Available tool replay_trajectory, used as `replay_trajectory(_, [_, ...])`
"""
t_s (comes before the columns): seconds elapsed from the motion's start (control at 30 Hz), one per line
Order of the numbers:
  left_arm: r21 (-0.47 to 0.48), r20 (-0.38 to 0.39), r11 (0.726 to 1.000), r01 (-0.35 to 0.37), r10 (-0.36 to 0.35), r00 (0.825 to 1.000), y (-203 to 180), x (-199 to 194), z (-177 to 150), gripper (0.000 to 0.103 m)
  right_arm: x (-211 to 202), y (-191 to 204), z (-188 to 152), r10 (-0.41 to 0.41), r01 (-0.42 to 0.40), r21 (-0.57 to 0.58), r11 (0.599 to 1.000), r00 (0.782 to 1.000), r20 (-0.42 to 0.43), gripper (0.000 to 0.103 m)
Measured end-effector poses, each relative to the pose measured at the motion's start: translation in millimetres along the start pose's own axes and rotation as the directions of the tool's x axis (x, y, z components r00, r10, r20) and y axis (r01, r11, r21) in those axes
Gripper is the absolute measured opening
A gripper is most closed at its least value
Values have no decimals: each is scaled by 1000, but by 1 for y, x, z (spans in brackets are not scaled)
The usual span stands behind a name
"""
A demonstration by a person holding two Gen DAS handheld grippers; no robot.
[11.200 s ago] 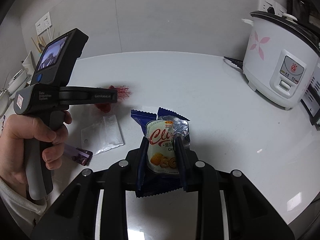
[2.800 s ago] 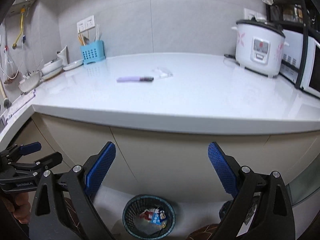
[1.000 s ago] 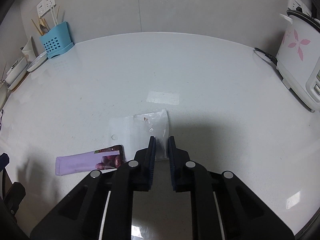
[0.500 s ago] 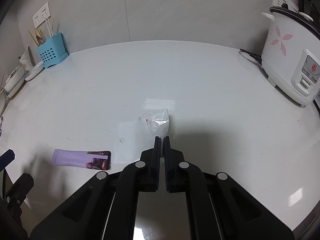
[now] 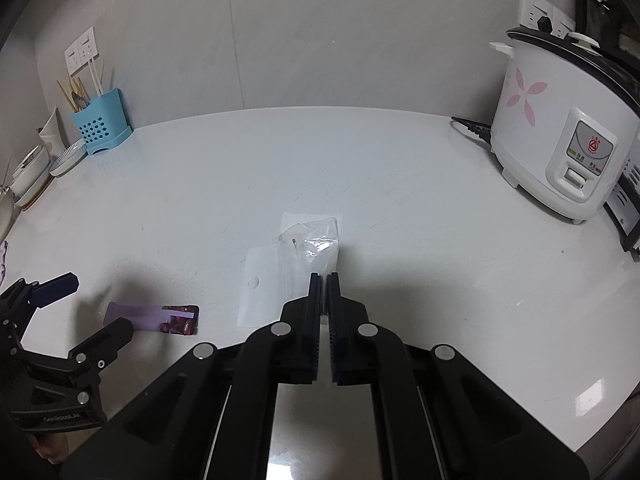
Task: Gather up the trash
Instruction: 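Grasp the clear plastic bag with the right tool while the left tool grasps the purple strip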
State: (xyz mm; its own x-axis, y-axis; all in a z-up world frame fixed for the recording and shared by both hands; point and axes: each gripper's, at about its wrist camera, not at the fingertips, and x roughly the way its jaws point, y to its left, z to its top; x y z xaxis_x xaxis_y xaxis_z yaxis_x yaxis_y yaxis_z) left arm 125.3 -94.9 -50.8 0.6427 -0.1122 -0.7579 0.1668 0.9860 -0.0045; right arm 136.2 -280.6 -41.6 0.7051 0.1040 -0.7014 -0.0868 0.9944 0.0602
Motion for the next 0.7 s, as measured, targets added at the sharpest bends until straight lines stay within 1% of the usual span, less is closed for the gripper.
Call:
replay_trajectory(0.07, [28,-24,999,18,-18,1000,-2,7,1,96,-2,-1,0,-2,2,-1,1000,1000,3,3])
replay_trajectory(0.13, [48,-44,999,22,-20,999,-5,13,1,92,-3,-2,0,0,0,-1,1000,1000,6,3])
replay_trajectory(0.27, [67,-74,997,34,-29,997,-8,20,1,89,-5,-2,-1,3,-3,-1,1000,1000,7,3])
replay_trajectory(0.33, [83,-98,996,38,-30,995,-10,25,1,84,-5,-2,-1,2,-2,-3,1000,1000,6,3])
replay_trajectory(0.37, [90,-106,995,36,-27,994,-12,27,1,83,-6,-2,-1,2,-2,-2,1000,1000,7,3])
replay_trajectory(0.43, [95,-125,995,39,-27,992,-13,30,0,73,-6,-2,-1,1,-1,0,1000,1000,8,3])
replay_trajectory(0.47, [100,-123,995,27,-15,992,-14,30,0,71,-7,-3,-2,1,-1,1,1000,1000,8,3])
replay_trajectory(0.5, [101,-122,995,24,-12,993,-15,30,0,65,-7,-3,-2,0,0,1,1000,1000,7,3])
replay_trajectory(0.53, [110,-118,993,42,-29,993,-14,28,0,56,-7,-3,-3,0,0,1,1000,1000,6,3])
replay_trajectory(0.57, [109,-121,993,40,-27,992,-14,27,0,51,-7,-3,-3,-1,1,0,1000,1000,6,3])
replay_trajectory(0.63, [108,-128,993,38,-24,991,-14,25,0,30,-7,-4,-3,-1,1,2,1000,1000,6,3])
replay_trajectory(0.67, [109,-129,994,32,-18,991,-15,25,1,26,-7,-4,-3,-1,1,3,1000,1000,6,3])
replay_trajectory(0.7, [108,-128,994,21,-7,992,-15,24,0,20,-8,-4,-3,0,0,5,1000,1000,6,3])
